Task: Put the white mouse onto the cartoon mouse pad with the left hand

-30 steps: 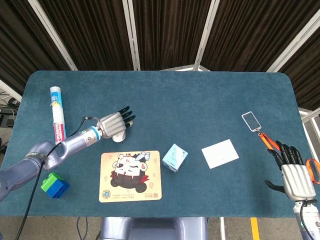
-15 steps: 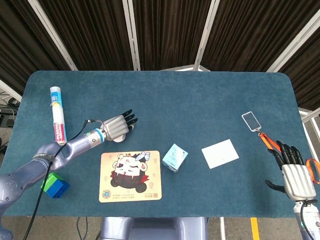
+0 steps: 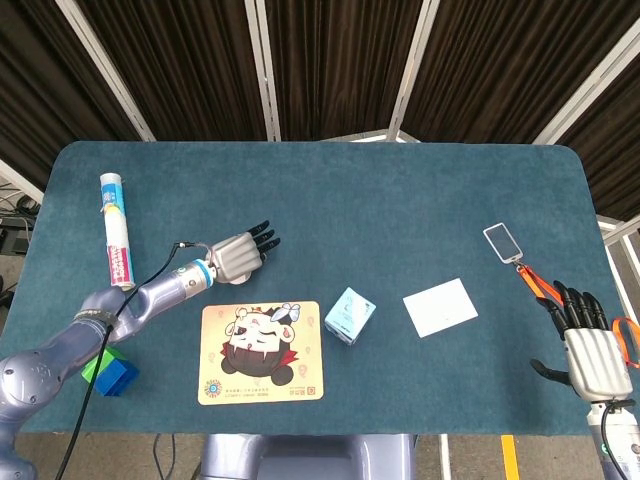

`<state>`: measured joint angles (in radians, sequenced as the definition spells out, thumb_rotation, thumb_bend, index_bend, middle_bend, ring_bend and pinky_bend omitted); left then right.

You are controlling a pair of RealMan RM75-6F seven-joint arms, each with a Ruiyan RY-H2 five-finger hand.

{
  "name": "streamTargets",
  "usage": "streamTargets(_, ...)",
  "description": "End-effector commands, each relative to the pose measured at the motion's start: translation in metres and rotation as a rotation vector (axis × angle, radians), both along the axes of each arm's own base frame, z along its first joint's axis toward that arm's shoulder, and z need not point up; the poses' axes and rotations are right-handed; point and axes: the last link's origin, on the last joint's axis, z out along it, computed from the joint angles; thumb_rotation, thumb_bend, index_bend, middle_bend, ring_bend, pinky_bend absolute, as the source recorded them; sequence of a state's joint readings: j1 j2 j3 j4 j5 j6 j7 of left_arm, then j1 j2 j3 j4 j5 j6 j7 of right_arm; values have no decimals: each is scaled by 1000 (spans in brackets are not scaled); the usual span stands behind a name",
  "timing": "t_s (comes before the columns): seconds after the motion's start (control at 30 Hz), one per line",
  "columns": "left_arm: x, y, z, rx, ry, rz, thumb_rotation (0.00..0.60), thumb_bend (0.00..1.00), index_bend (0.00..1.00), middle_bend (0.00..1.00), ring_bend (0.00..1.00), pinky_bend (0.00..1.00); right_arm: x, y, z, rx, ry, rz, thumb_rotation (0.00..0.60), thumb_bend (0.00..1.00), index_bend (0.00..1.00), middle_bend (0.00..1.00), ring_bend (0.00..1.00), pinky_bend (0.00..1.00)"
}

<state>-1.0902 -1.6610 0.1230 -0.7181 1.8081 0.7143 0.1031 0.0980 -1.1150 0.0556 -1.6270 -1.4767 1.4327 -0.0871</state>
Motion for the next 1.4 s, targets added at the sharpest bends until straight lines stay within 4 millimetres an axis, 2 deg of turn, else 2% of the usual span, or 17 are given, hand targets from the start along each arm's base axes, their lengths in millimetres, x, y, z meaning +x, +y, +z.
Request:
streamTargets(0.03, -4, -1, 1, 1, -8, 5, 600, 191, 426, 0, 0, 0, 0, 0, 0, -2, 1, 1, 600, 79, 156, 0, 0, 0)
streamTargets(0.23, -3, -2, 9, 1, -48, -4, 600, 193, 433, 0, 0, 0, 0, 0, 0, -8, 2, 2, 600, 79, 157, 0, 0, 0)
streamTargets(0.47, 13, -10, 18, -25, -131, -32, 600, 192, 433, 0, 0, 0, 0, 0, 0, -9, 3, 1, 600, 79, 156, 0, 0, 0)
streamTargets(0.77, 31, -59, 13, -188, -207, -53, 600, 192, 458, 0, 0, 0, 0, 0, 0, -9, 8, 0, 600, 79, 157, 0, 0, 0)
streamTargets(1.0, 32, -98, 3, -289, -176, -60, 600, 192, 461, 0, 0, 0, 0, 1, 0, -10, 9, 1, 600, 80, 157, 0, 0, 0)
streamTargets(1.2, 30, -117, 1, -332, -157, -69, 600, 191, 462, 0, 0, 0, 0, 1, 0, -11, 8, 1, 600, 78, 156, 0, 0, 0)
streamTargets(1.4, 25, -127, 5, -337, -128, -73, 600, 192, 461, 0, 0, 0, 0, 1, 0, -10, 11, 1, 600, 79, 157, 0, 0, 0)
